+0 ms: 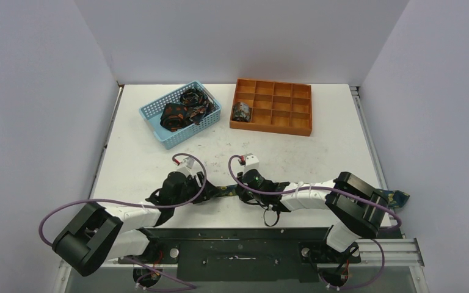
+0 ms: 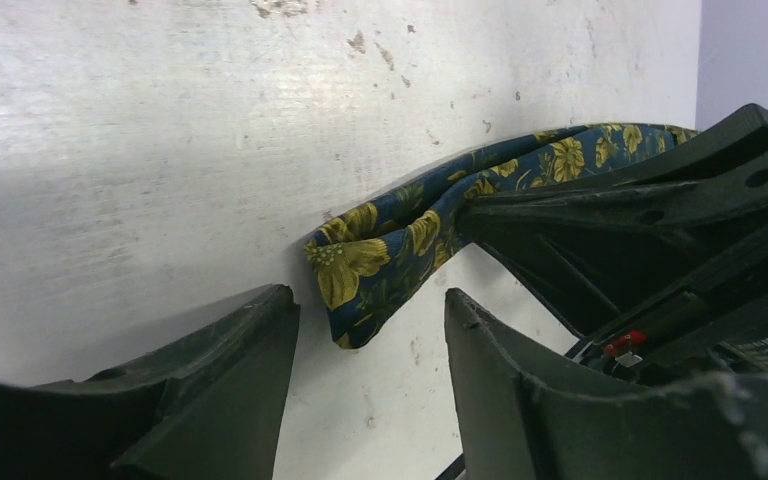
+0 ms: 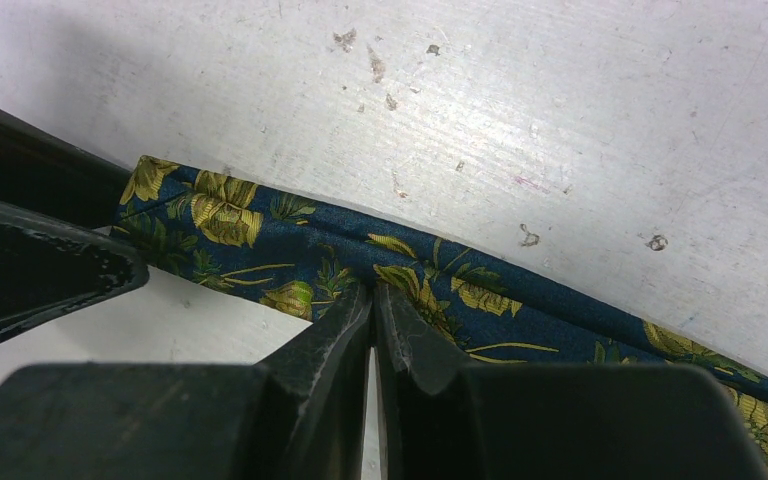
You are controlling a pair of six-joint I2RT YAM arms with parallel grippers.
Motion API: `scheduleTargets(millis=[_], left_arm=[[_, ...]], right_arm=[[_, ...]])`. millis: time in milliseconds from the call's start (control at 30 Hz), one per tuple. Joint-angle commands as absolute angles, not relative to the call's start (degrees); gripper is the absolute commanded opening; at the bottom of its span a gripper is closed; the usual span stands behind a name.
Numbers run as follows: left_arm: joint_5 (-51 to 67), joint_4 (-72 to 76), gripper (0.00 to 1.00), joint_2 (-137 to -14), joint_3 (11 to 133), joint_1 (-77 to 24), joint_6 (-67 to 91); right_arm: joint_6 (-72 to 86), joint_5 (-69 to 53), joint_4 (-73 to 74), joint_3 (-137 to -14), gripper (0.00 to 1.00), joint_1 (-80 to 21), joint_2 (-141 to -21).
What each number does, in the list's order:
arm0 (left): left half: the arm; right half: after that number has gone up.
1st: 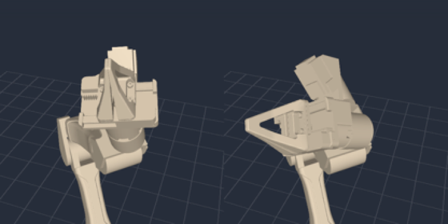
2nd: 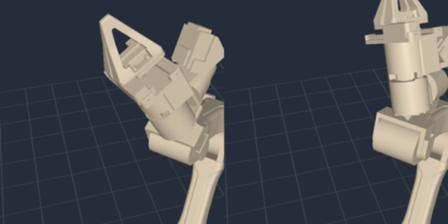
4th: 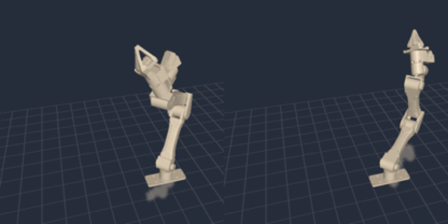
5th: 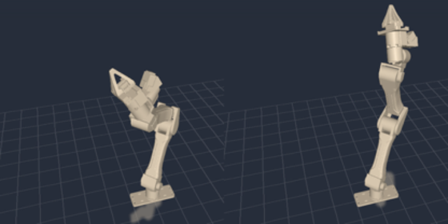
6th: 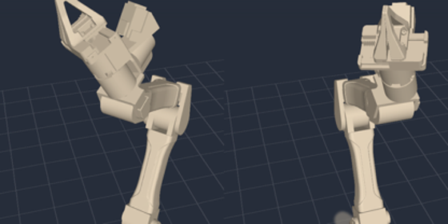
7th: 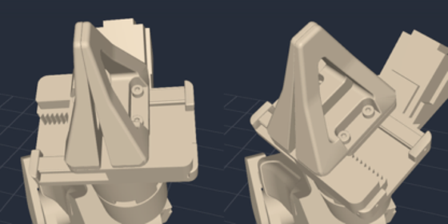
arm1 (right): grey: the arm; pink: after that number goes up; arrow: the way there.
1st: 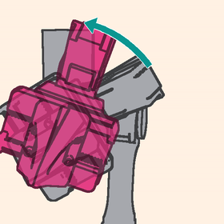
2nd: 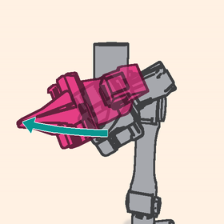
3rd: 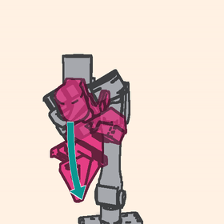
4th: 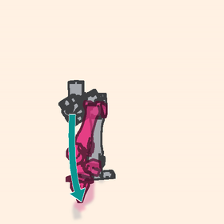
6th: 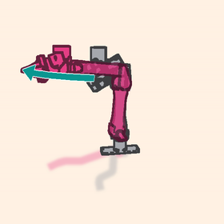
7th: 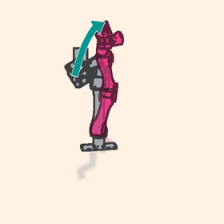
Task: Roll the ties
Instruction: Flatten out the tie at the center of the board.
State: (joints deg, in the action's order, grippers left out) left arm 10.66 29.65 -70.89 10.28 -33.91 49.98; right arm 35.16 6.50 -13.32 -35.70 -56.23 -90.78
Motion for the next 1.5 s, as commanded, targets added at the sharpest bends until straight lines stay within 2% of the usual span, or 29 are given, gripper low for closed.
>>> scheduleTargets(millis=[0,333,467,633,733,833,1000,1067,1467], left_arm=[[6.8,22.4,0.55,-68.1,11.0,-33.3,48.4],[16.4,33.6,0.43,-76.1,11.5,-30.3,53.3],[18.5,36.8,0.35,-77.6,11.0,-29.5,54.8],[19.1,37.4,0.18,-77.3,10.6,-29.2,54.9],[19.2,38.0,0.01,-76.7,10.1,-29.2,54.8],[18.8,37.2,0.00,-75.6,9.9,-29.2,54.6],[16.9,33.2,0.00,-73.6,10.5,-29.3,53.1],[16.2,32.2,0.00,-73.0,10.5,-29.4,53.0],[15.3,31.1,0.00,-71.9,10.3,-30.0,53.4]], right_arm=[[34.3,5.8,-9.0,-33.7,0.09,-55.9,-92.0],[33.8,4.7,-10.2,-33.1,0.09,-55.9,-92.3],[33.5,4.4,-10.5,-32.9,0.10,-55.9,-92.1],[33.5,4.1,-10.8,-32.7,0.10,-55.8,-92.2],[33.5,3.9,-11.0,-32.5,0.10,-55.8,-91.8],[33.6,4.1,-10.8,-32.5,0.11,-55.9,-89.9],[34.0,6.3,-8.5,-34.4,0.24,-56.9,-84.8],[33.7,7.3,-7.1,-35.8,0.25,-57.7,-83.8],[33.1,7.1,-7.5,-40.9,0.14,-60.0,-88.3]])
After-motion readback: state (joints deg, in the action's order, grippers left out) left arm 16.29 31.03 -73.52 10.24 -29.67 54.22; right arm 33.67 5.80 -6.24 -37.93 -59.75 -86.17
